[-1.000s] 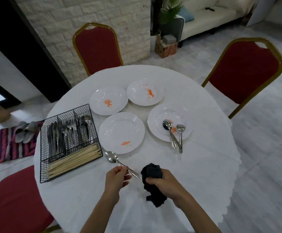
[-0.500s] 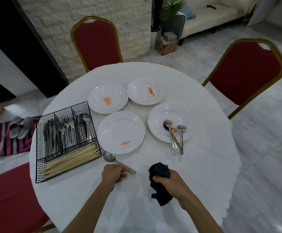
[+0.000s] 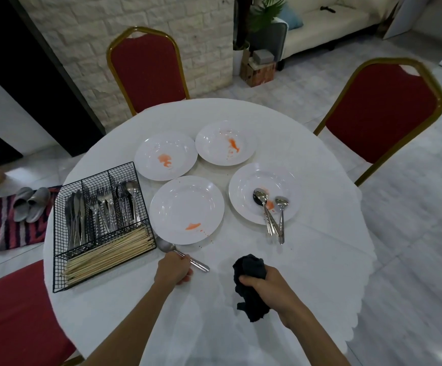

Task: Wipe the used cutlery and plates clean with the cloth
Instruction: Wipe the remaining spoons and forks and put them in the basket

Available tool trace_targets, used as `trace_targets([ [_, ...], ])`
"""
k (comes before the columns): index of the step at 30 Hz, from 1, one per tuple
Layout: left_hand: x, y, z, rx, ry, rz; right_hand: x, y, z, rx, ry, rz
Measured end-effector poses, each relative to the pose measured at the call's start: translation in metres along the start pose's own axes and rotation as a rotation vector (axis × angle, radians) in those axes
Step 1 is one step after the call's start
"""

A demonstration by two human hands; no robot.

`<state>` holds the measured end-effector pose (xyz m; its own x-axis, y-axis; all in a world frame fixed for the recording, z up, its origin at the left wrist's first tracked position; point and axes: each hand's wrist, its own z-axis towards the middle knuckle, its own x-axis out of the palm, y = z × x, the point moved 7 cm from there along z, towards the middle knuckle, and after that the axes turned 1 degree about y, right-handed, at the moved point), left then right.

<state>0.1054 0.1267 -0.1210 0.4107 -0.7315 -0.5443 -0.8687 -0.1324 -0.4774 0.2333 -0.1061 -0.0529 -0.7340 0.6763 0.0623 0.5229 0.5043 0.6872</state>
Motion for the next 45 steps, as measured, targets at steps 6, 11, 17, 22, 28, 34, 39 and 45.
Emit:
trace_targets([
  [6, 0.005, 0.002, -0.008, 0.016, -0.023, 0.056, 0.000, 0.001, -0.004, 0.001, 0.006, 0.018],
  [11, 0.022, -0.008, -0.019, 0.089, 0.027, 0.035, 0.002, 0.004, -0.010, 0.007, 0.017, 0.076],
  [17, 0.050, -0.055, -0.032, 0.233, 0.118, 0.003, 0.000, 0.000, -0.013, 0.015, 0.007, 0.112],
  [22, 0.067, -0.108, -0.034, 0.404, 0.145, 0.085, -0.012, -0.004, -0.017, 0.030, -0.032, 0.162],
  [28, 0.080, -0.159, -0.012, 0.559, 0.085, 0.145, -0.030, -0.009, -0.021, 0.031, -0.077, 0.241],
  [34, 0.115, -0.164, -0.009, 0.635, 0.246, 0.352, -0.042, -0.012, -0.020, 0.017, -0.101, 0.299],
  [39, 0.129, -0.158, -0.022, 0.711, 0.219, 0.337, -0.045, -0.008, -0.018, 0.008, -0.119, 0.308],
  [45, 0.137, -0.165, -0.031, 0.612, 0.236, 0.299, -0.047, -0.011, -0.018, -0.004, -0.124, 0.303],
])
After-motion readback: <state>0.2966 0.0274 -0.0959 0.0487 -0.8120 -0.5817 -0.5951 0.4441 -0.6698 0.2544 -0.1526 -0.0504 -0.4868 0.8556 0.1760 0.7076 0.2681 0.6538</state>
